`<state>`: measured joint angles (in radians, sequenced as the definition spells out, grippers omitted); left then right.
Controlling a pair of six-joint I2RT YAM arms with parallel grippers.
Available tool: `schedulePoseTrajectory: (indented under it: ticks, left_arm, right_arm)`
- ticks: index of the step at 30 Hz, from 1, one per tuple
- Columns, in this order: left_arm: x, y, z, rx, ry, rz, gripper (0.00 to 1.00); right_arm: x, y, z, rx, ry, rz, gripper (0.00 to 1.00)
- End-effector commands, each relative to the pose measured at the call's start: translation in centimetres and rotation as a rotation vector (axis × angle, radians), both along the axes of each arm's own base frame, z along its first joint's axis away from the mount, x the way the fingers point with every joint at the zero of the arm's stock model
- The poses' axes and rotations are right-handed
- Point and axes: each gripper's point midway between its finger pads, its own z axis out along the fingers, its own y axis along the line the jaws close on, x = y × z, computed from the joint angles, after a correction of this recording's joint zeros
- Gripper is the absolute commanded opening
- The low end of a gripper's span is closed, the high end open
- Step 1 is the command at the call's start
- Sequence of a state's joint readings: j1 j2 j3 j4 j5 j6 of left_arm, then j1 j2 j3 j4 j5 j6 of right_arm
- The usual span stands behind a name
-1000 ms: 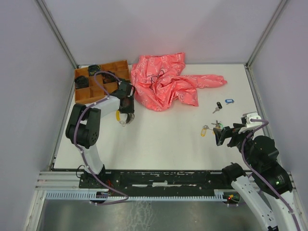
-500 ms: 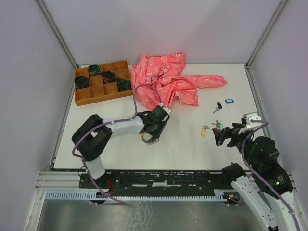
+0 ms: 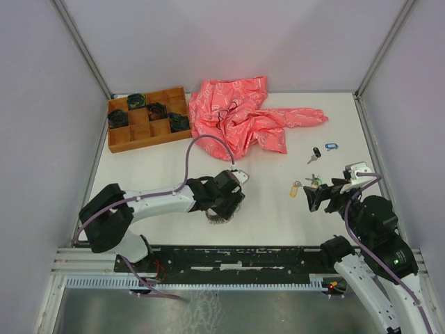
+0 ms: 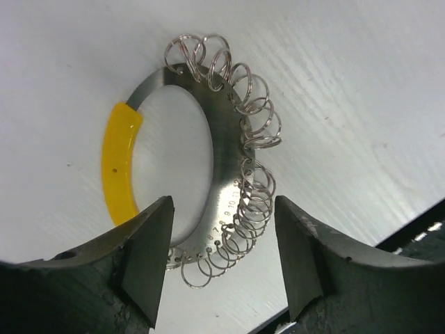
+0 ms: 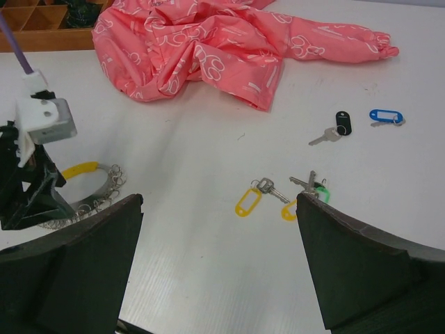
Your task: Put the keys on the keyring
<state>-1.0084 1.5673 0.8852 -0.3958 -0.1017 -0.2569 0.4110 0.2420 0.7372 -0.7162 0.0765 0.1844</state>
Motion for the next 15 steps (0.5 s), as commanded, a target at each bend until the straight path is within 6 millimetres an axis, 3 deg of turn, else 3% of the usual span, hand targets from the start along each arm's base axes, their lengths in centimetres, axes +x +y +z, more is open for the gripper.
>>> schedulePoseTrajectory:
  ticks: [1,4,7,11,15]
  left_arm:
    - [1.6,-2.1,5.8,-0.235,-0.125,0.067,0.7]
    - [2.1,-2.6,7.3,-0.329,-0.146,0.083,0.72]
    - [2.9,-2.8,7.7,-0.373,-0.133,0.105,0.72]
    - [4.5,-2.5,6.8,-0.389,-0.101,0.164,0.67]
    - [5.6,-2.8,6.1,-0.398,-0.093,0.155,0.56]
  right_arm:
    - [0.1,0.6,1.4,0.02,-0.056,0.03,1.0]
    - [0.1,0.8,1.3,0.02,-0.056,0.044,1.0]
    - [0.1,0.9,1.3,0.017,-0.057,0.051,1.0]
    - [0.0,1.0,1.4,0.019,-0.06,0.059,1.0]
    - [0.0,1.2,1.4,0.021,-0.063,0.071,1.0]
